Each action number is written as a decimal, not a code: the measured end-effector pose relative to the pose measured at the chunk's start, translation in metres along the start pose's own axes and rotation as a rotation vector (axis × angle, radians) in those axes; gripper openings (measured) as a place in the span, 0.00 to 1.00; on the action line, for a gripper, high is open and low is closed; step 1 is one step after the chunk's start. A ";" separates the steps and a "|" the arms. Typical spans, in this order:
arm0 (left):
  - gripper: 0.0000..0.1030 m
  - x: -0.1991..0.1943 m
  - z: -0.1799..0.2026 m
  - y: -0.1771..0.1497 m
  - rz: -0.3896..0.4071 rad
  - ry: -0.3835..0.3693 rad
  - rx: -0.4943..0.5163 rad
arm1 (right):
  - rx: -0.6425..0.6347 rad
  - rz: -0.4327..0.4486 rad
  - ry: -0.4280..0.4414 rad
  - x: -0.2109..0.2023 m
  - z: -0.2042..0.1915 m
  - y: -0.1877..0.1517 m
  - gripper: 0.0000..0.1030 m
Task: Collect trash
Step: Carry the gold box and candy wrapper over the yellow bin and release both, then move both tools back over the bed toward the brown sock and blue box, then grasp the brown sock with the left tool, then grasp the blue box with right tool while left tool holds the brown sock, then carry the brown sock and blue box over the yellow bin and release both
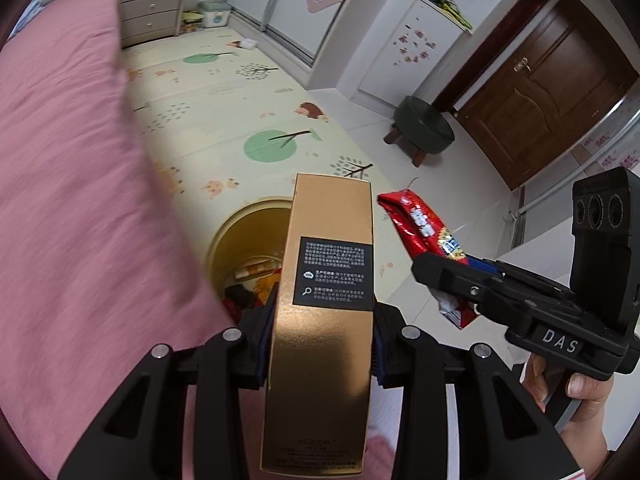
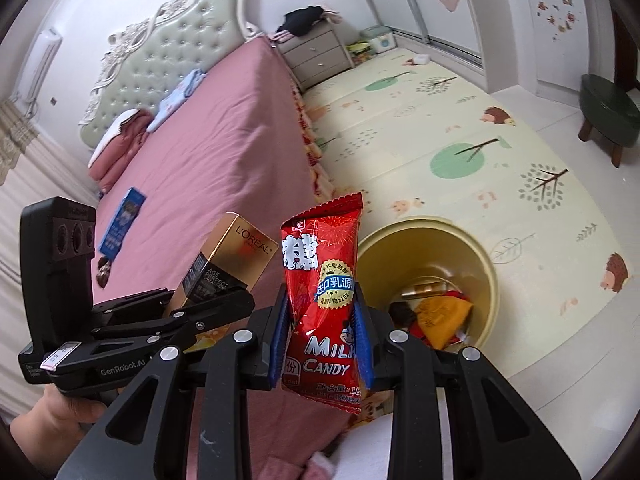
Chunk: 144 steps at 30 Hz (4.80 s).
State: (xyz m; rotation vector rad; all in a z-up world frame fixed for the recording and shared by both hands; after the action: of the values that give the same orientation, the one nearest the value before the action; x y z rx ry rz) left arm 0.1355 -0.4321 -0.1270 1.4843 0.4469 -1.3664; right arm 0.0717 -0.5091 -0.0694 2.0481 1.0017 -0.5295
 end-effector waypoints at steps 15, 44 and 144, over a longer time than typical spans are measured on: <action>0.85 0.012 -0.015 0.006 0.007 0.050 -0.021 | 0.079 0.030 -0.063 -0.013 0.031 0.011 0.47; 0.86 -0.145 -0.227 -0.079 0.219 0.423 -0.310 | -0.377 -0.196 0.161 0.129 -0.234 -0.030 0.56; 0.15 -0.151 -0.334 -0.123 0.164 0.299 -0.536 | -0.193 -0.397 0.149 0.231 -0.288 -0.032 0.47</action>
State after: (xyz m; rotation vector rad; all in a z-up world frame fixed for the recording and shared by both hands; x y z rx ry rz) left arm 0.1631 -0.0469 -0.1007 1.2401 0.7932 -0.8088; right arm 0.1931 -0.1595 -0.0572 1.7431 1.5034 -0.4635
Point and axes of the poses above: each gripper's, at about its wrist camera, not at the fingertips, and x roughly the way its jaws point, z to its right, y to its top, the point moved 6 cm from there along x, roughly the way its jaws point, and after that the axes turned 14 degrees about y, right-handed, at the moved point
